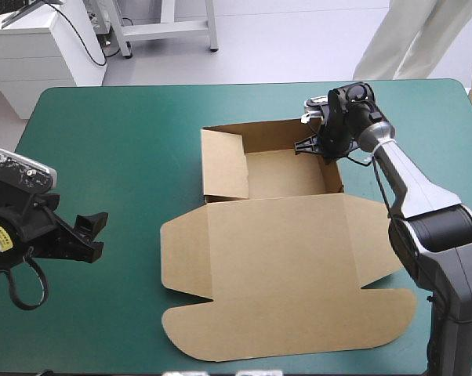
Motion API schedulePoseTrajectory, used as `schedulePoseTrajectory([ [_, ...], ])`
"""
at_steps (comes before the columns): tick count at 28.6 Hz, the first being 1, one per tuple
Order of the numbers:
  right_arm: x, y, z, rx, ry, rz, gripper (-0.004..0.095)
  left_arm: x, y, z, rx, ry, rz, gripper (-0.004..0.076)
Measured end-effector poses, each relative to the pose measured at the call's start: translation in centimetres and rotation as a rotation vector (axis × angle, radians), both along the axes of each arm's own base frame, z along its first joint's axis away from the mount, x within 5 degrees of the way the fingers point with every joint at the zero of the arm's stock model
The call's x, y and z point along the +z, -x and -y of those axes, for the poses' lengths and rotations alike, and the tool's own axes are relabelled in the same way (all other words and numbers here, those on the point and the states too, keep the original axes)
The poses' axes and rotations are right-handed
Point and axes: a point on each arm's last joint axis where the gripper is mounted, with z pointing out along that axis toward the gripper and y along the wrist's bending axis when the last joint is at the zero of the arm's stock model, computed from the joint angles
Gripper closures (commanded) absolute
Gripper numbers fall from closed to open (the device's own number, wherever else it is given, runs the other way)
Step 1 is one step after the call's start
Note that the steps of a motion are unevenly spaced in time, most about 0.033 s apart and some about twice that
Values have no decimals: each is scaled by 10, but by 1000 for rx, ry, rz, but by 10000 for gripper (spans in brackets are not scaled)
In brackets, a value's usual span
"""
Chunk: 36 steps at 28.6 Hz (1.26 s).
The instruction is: Fold the box
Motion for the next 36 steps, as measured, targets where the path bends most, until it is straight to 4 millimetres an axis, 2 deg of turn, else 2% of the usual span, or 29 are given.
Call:
schedulePoseTrajectory([
  [3, 9, -1, 16, -4, 52, 32, 931, 0, 0, 0, 0, 0, 0, 181],
  [5, 19, -2, 36, -28, 64, 52, 931, 0, 0, 0, 1, -2, 1, 180],
  [10, 38, -2, 107, -159, 90, 87, 929, 0, -1, -3, 21, -29, 15, 181],
  [14, 44, 3, 163, -271, 106, 92, 929, 1, -2, -6, 38, -55, 28, 181],
  [18, 44, 9, 203, -354, 115, 86, 929, 1, -3, -6, 42, -60, 30, 181],
  [24, 39, 19, 242, -440, 104, 61, 929, 1, -3, -7, 44, -62, 31, 181],
  [25, 35, 20, 246, -451, 103, 53, 929, 1, -3, -7, 44, -63, 32, 181],
  [26, 22, 23, 251, -463, 102, 24, 929, 1, -3, -7, 46, -66, 33, 180],
  [29, 3, 24, 254, -470, 111, -5, 922, 1, -3, -7, 47, -67, 34, 181],
  [32, -4, 24, 256, -472, 108, -9, 807, 1, -3, -7, 48, -69, 35, 181],
  [34, -5, 24, 257, -467, 110, -4, 602, 1, -3, -7, 48, -69, 35, 181],
  [36, -5, 24, 257, -451, 107, 0, 296, 1, -3, -7, 48, -69, 35, 181],
])
